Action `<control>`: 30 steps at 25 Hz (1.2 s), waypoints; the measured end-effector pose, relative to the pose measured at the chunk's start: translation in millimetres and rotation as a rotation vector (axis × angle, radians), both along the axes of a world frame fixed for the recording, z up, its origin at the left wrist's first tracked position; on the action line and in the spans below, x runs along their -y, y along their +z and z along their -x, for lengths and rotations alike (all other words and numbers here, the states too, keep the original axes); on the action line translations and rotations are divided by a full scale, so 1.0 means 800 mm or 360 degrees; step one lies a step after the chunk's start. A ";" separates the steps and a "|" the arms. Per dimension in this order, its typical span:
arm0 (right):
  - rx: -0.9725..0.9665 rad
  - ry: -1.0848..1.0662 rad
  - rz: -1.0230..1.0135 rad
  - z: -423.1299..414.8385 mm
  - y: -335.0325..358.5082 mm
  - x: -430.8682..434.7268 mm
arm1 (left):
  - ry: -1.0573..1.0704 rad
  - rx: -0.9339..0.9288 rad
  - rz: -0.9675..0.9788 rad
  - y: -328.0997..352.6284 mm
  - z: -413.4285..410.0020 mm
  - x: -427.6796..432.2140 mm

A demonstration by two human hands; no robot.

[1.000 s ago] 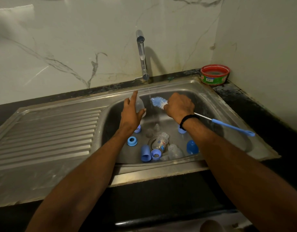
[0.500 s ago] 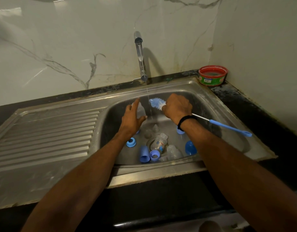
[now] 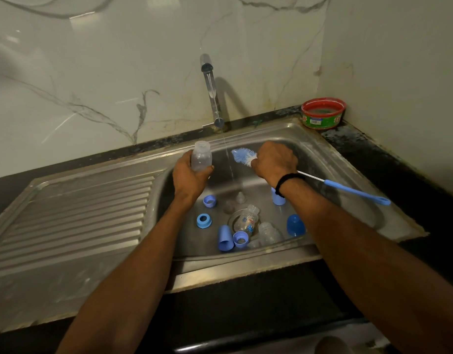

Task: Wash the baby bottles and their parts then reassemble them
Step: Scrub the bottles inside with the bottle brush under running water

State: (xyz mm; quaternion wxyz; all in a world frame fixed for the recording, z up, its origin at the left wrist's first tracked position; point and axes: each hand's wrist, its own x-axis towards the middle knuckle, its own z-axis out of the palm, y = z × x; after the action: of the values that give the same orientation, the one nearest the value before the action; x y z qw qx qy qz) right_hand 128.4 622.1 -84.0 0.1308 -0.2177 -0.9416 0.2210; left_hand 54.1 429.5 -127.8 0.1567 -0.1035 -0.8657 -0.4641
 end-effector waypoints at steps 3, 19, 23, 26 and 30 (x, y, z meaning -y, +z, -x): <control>-0.0017 -0.0003 0.0033 -0.001 0.001 -0.002 | 0.0075 -0.0100 0.0272 0.006 0.000 0.003; -0.0093 -0.0005 0.0106 -0.002 0.010 -0.004 | -0.0125 -0.0867 0.2203 0.043 0.054 -0.019; -0.0086 -0.0068 0.0140 -0.005 0.012 -0.017 | -0.0103 0.0300 0.0808 0.044 0.061 -0.055; -0.0071 -0.0109 0.0173 -0.005 0.013 -0.026 | -0.0143 0.0844 -0.0107 0.028 0.053 -0.076; -0.0076 -0.0108 0.0170 -0.002 0.012 -0.026 | -0.0309 0.1026 -0.0748 0.018 0.045 -0.087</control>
State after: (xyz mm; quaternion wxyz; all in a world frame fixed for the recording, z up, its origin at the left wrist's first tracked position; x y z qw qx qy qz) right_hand 129.9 643.2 -74.3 0.1488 -0.2509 -0.9172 0.2715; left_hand 18.3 499.4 -113.2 -0.1477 0.0045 -0.7272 -0.6704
